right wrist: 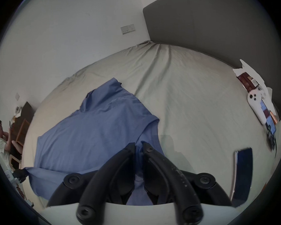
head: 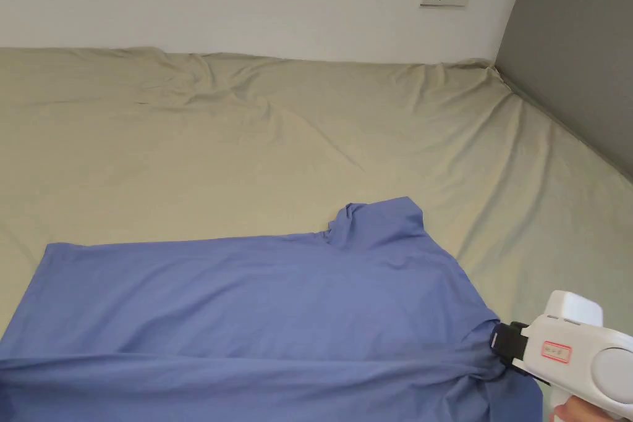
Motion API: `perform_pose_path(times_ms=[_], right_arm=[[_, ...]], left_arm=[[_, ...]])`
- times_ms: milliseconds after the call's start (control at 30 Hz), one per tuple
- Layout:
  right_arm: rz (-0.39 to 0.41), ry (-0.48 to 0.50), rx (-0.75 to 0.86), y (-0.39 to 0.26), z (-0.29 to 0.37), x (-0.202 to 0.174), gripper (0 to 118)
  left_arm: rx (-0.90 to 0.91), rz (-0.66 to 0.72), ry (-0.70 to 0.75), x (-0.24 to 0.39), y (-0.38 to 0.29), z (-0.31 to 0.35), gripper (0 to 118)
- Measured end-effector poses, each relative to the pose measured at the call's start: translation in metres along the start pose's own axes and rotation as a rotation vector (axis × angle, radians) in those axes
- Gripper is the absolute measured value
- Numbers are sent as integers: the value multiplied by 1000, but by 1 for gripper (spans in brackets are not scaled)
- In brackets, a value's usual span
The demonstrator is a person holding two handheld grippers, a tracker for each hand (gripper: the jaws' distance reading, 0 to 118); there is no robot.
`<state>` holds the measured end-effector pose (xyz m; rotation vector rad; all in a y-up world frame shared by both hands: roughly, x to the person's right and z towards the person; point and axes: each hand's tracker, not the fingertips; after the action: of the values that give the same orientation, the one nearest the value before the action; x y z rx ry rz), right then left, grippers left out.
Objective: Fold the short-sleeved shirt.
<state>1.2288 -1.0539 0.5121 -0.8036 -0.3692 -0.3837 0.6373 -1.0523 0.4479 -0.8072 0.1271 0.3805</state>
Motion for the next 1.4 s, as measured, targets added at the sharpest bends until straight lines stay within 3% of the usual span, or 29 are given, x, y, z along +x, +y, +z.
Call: perform_pose_path(times_ms=[33,67,100,133,167,200,233,300,367,467,500,567,633,700,767,867,933,1000,1033,1133,1300,1367,1400], right_arm=[[14,-10,-11,1,-10,-3,53],[15,-22,-13,0,-19,-5,65],[21,-38,-18,-1,-25,-5,70],[20,-41,-19,-3,-29,-5,70],[20,-49,-21,-4,-27,-4,79],[22,-49,-19,-6,-20,-3,79],[14,-42,17,-10,-9,1,79],[-7,-12,124,-22,21,7,79],[21,14,143,-38,51,13,79],[40,31,140,-70,90,19,74],[48,39,137,-81,102,19,58],[84,21,107,-101,117,19,2],[84,-19,80,-122,123,19,1],[110,0,22,-140,129,21,1],[75,6,2,-158,135,17,1],[-51,77,-48,-168,130,21,1],[-77,105,-49,-164,130,19,1],[-58,100,-27,-159,132,17,1],[-35,99,-9,-156,135,13,1],[44,80,-6,-149,135,10,1],[29,77,-13,-147,135,9,1],[22,69,-26,-148,131,11,1],[25,62,-30,-149,130,11,1]], left_arm=[[-12,2,5,1,-2,-5,26],[-24,11,10,1,-6,-11,40],[-34,25,13,-1,-9,-14,47],[-47,48,11,-4,-12,-15,47],[-59,96,-8,-7,-14,-10,69],[-69,118,-48,-11,-16,-1,86],[-62,130,-81,-15,-19,8,89],[-13,121,-98,-24,-26,36,82],[35,63,-68,-29,-40,64,71],[53,6,-23,-38,-61,95,22],[49,2,-20,-42,-68,105,1],[40,8,-26,-50,-81,118,1],[26,18,-27,-57,-94,128,1],[11,17,-14,-63,-106,131,0],[-27,16,-30,-69,-112,128,0],[-38,21,-67,-74,-104,114,0],[-7,26,-61,-73,-90,98,14],[6,27,-55,-71,-78,81,45],[0,19,-53,-71,-71,69,53],[-34,-57,-8,-62,-63,51,54],[-88,-145,-18,-50,-71,29,53],[-133,-192,63,-43,-80,23,40],[-33,-258,85,-38,-80,32,29]])
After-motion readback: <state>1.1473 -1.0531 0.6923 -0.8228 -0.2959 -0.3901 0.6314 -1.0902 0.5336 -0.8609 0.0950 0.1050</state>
